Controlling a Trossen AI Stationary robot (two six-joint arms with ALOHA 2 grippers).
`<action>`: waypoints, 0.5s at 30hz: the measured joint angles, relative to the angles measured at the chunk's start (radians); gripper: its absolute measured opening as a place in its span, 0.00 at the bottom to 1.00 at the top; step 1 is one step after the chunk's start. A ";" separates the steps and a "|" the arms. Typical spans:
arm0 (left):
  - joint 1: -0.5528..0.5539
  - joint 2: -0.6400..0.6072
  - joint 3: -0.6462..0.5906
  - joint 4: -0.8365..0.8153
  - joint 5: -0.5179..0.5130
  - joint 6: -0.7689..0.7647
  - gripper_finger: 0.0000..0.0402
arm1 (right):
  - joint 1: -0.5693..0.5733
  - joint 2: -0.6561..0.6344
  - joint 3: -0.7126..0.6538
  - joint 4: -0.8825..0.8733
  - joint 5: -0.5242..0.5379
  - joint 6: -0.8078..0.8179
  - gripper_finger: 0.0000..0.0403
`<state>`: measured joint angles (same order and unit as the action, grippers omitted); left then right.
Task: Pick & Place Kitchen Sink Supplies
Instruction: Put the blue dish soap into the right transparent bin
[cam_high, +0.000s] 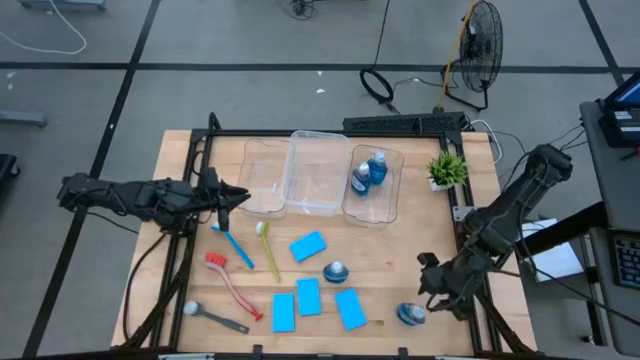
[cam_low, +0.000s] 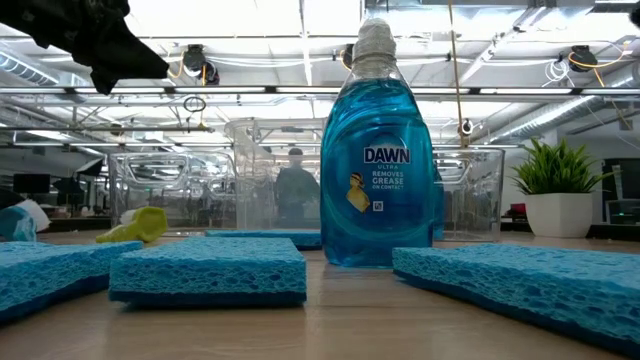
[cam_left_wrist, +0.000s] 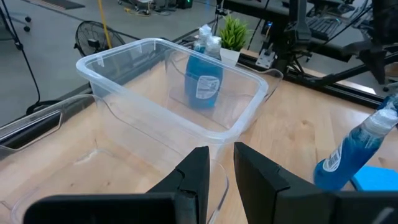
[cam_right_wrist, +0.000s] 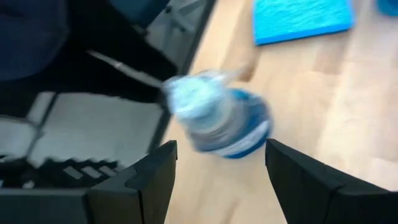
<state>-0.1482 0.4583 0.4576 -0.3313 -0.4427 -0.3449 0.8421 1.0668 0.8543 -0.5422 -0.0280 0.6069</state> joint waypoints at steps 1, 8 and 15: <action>0.000 0.000 0.000 0.000 0.000 -0.001 0.19 | 0.000 0.000 0.000 -0.002 0.023 -0.004 0.58; 0.000 0.000 0.000 0.020 0.000 -0.005 0.19 | 0.002 0.006 0.000 0.000 0.044 -0.017 0.58; 0.000 0.000 0.000 0.048 0.000 -0.001 0.19 | 0.043 0.034 0.000 0.069 0.025 -0.017 0.59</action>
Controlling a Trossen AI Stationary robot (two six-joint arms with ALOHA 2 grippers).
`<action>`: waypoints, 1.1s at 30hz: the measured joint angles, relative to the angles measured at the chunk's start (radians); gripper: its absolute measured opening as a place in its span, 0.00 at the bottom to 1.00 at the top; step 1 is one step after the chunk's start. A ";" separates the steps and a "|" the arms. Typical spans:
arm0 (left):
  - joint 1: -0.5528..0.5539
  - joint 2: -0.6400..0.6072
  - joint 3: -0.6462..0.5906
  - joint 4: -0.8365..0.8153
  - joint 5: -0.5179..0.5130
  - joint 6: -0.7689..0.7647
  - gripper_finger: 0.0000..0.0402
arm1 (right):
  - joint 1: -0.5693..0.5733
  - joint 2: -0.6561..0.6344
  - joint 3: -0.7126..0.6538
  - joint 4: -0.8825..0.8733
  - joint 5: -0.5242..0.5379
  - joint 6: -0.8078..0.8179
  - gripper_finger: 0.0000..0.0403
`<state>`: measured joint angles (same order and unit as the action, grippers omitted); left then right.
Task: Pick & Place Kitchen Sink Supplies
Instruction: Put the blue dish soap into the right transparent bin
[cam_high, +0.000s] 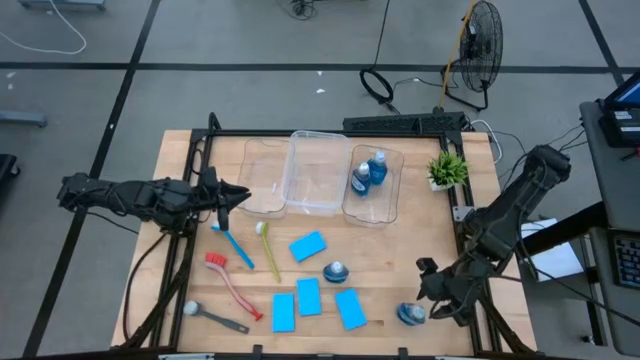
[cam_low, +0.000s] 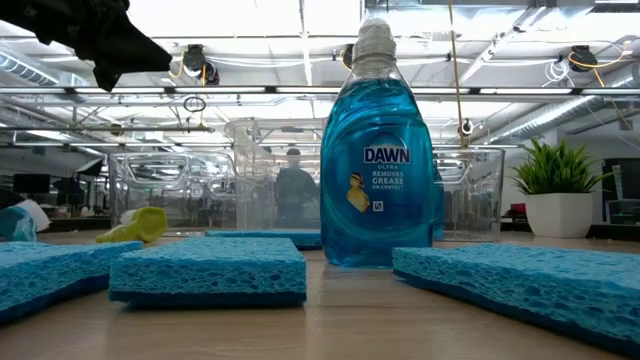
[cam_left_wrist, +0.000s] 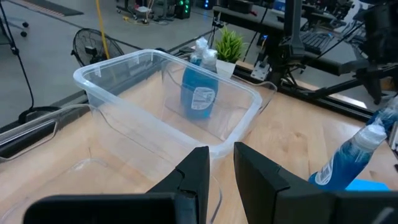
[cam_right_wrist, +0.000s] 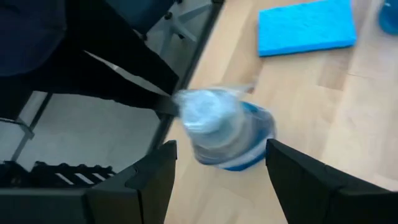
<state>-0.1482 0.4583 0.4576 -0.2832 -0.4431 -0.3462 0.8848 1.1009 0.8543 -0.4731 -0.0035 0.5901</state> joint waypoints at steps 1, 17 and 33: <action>0.000 0.000 0.000 0.000 0.000 0.000 0.19 | 0.004 0.003 0.000 0.010 0.002 0.000 0.59; 0.000 0.000 0.000 -0.001 0.000 -0.003 0.19 | 0.007 0.088 0.000 0.073 0.081 0.027 0.67; 0.000 0.000 0.000 0.000 0.022 -0.006 0.19 | 0.007 0.175 0.000 0.110 0.108 0.065 0.67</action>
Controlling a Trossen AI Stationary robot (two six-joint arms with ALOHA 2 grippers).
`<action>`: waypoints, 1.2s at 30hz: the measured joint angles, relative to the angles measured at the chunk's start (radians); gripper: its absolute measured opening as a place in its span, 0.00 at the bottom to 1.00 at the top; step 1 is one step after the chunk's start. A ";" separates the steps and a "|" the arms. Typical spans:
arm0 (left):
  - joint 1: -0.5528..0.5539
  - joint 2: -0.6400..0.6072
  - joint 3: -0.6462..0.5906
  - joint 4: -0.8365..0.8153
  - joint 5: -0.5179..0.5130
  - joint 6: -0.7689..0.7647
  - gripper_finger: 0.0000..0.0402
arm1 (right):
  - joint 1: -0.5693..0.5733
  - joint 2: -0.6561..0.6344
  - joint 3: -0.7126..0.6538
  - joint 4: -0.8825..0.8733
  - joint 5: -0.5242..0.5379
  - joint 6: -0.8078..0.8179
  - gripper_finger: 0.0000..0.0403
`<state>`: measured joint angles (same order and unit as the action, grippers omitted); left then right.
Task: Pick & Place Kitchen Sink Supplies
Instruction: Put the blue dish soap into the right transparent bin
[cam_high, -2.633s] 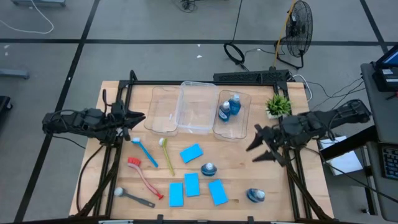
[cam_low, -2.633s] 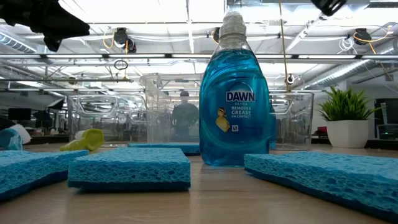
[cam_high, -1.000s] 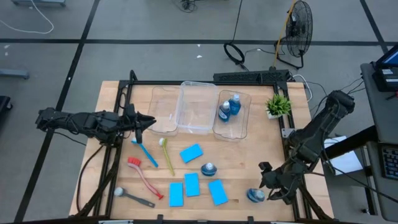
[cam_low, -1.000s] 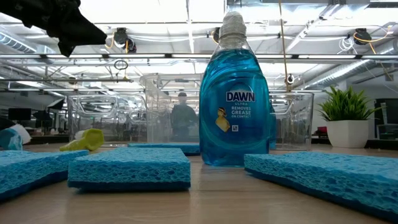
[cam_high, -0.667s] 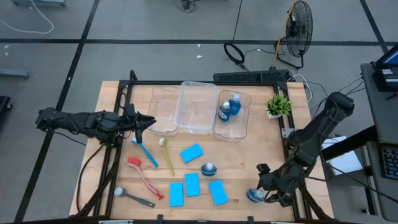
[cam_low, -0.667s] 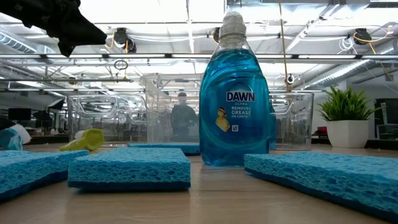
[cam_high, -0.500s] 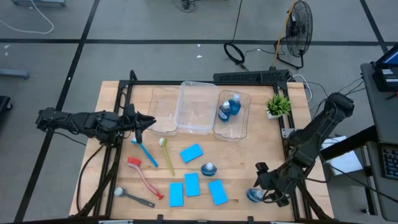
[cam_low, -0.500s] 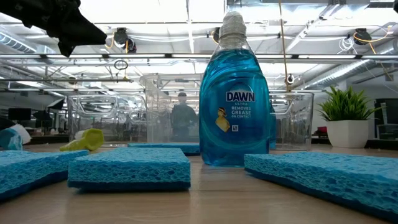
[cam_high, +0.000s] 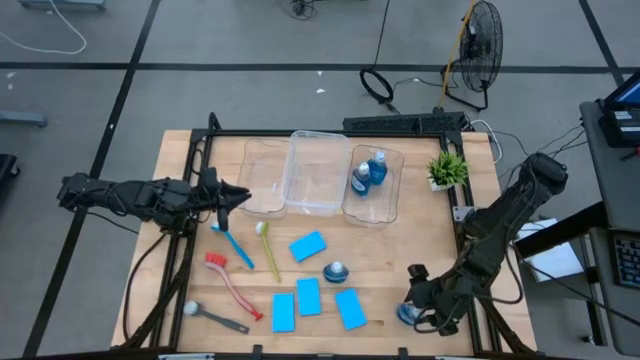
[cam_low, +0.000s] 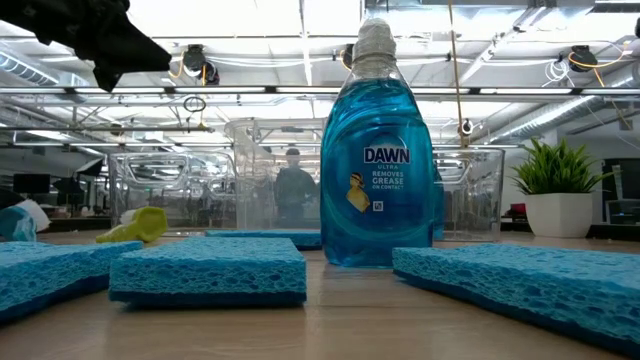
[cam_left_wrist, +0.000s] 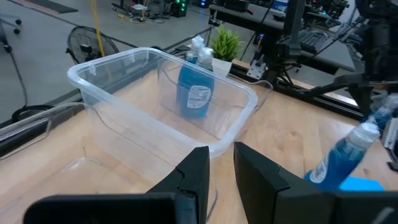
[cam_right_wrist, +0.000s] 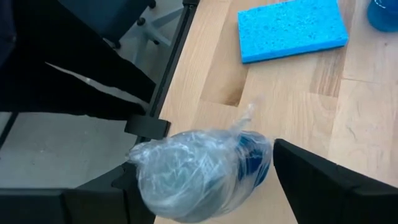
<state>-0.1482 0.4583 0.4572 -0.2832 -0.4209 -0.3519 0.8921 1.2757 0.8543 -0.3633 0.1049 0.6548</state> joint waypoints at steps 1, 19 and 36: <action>0.000 0.000 0.000 0.000 0.003 0.000 0.19 | 0.000 0.003 0.000 0.001 -0.001 0.000 0.67; 0.000 0.000 0.000 0.000 0.005 -0.026 0.19 | 0.000 0.010 0.002 0.002 0.006 0.000 0.45; 0.000 0.000 0.000 0.001 0.005 -0.032 0.19 | -0.022 -0.149 -0.002 -0.033 0.108 -0.049 0.43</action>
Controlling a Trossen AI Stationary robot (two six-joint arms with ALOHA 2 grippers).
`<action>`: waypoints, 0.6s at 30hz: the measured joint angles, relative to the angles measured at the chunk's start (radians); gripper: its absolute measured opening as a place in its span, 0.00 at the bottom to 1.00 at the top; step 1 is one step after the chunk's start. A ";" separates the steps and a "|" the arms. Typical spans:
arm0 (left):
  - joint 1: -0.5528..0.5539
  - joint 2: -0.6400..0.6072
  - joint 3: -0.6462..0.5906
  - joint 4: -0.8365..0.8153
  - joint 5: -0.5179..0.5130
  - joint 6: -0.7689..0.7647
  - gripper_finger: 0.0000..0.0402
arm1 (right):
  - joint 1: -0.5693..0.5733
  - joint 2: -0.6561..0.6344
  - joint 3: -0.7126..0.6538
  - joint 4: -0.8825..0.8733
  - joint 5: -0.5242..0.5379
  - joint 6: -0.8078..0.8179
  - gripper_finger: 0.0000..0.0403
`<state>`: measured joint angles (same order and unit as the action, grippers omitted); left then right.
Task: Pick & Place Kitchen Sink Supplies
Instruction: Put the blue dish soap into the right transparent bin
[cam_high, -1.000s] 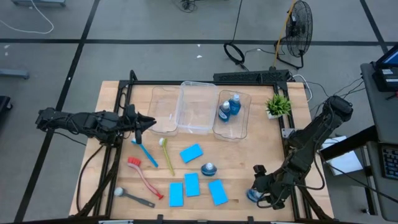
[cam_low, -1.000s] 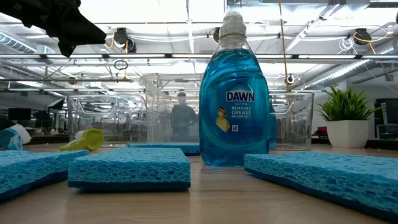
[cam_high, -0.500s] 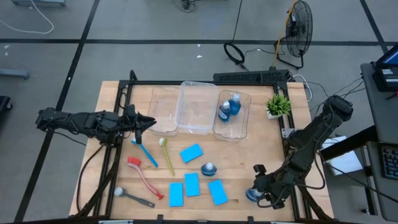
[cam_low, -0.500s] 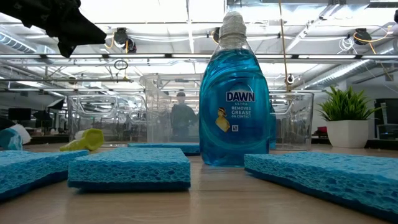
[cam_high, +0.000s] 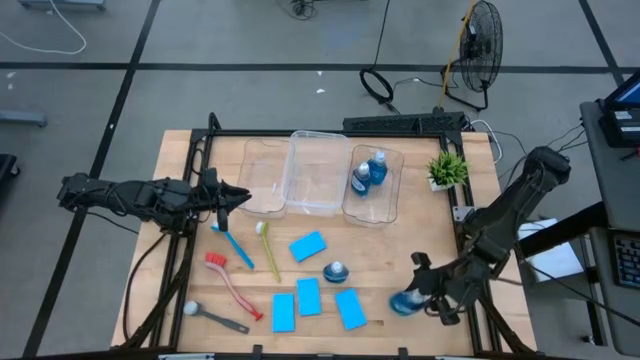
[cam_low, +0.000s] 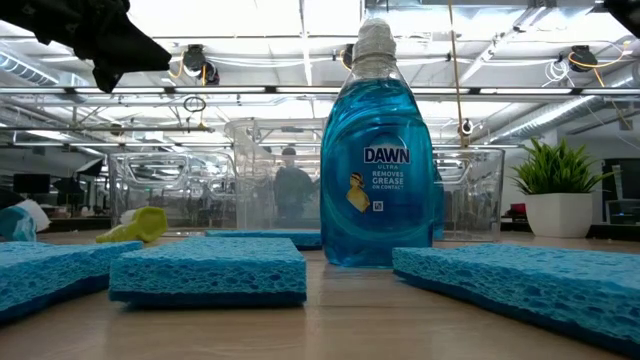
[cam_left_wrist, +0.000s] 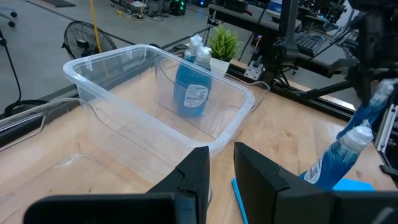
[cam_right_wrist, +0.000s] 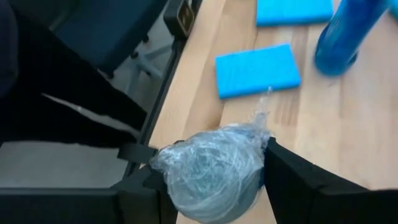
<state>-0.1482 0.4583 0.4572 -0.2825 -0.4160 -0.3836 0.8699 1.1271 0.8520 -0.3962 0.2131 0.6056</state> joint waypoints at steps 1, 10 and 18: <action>0.000 0.000 0.000 0.000 0.000 0.000 0.19 | -0.006 -0.013 0.000 0.000 0.001 -0.007 0.43; 0.000 0.000 0.000 0.000 0.000 0.000 0.19 | -0.082 -0.185 0.000 0.056 -0.001 -0.183 0.43; 0.000 0.000 0.000 0.000 -0.001 0.047 0.19 | -0.157 -0.341 0.002 0.194 -0.003 -0.368 0.43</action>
<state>-0.1482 0.4580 0.4570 -0.2821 -0.4167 -0.3362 0.7124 0.7863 0.8536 -0.2022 0.2103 0.2377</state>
